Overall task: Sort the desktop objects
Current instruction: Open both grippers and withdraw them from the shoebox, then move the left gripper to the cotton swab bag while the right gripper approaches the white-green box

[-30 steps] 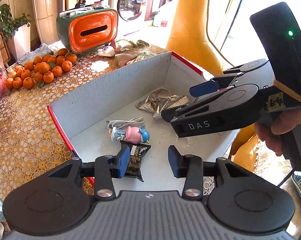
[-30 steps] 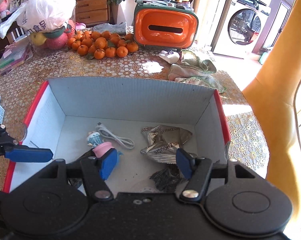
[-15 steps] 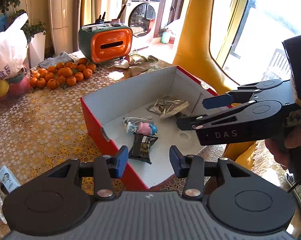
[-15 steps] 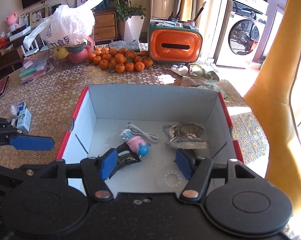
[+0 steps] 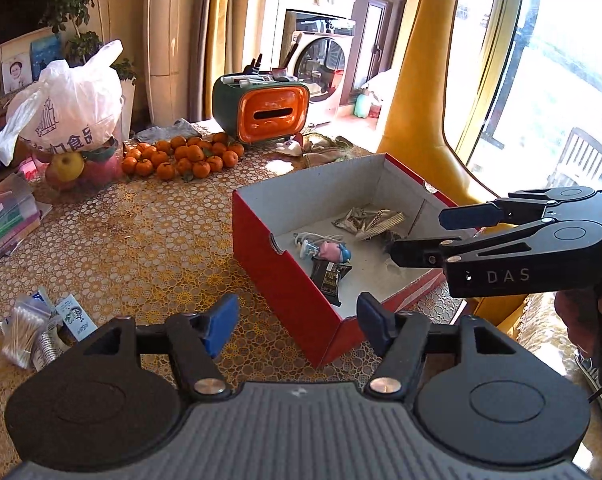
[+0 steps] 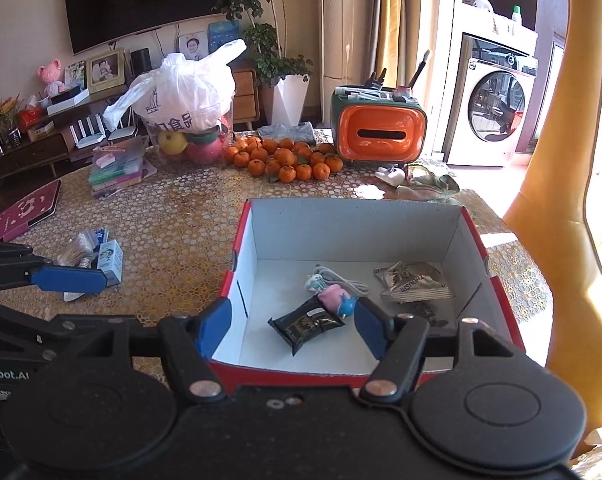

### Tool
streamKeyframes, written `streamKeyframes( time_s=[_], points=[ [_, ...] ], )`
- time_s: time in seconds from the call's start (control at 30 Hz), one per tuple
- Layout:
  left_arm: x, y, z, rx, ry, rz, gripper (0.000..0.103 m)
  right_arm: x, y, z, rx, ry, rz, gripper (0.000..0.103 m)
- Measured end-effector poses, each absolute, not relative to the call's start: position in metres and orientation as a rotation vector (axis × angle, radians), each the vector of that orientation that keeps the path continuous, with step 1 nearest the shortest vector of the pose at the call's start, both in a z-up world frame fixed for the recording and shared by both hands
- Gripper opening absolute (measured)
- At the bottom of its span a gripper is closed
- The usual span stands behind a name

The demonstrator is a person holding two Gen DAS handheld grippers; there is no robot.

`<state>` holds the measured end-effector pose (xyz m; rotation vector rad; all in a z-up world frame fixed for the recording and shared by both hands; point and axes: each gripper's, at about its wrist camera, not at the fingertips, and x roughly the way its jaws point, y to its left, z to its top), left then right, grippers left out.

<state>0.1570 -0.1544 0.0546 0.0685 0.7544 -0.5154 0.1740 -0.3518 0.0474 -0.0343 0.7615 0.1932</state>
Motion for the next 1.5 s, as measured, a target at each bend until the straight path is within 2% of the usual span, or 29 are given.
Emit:
streamKeyframes(
  time_s=[0.37,0.6,0.7,1.5],
  points=[
    [0.130,-0.102,0.058,0.058,0.687,-0.425,0.074,0.146,-0.307,0.051,-0.015,0.696,0.276,0.078],
    [0.120,-0.065,0.052,0.028,0.648,-0.353,0.076,0.135,-0.277,0.047,-0.015,0.659,0.332,0.078],
    [0.115,-0.051,0.050,0.033,0.622,-0.314,0.081,0.132,-0.262,0.045,-0.017,0.644,0.355,0.078],
    [0.117,0.037,0.000,-0.004,0.570,-0.143,0.082,0.158,-0.179,0.007,0.032,0.591,0.423,0.079]
  ],
)
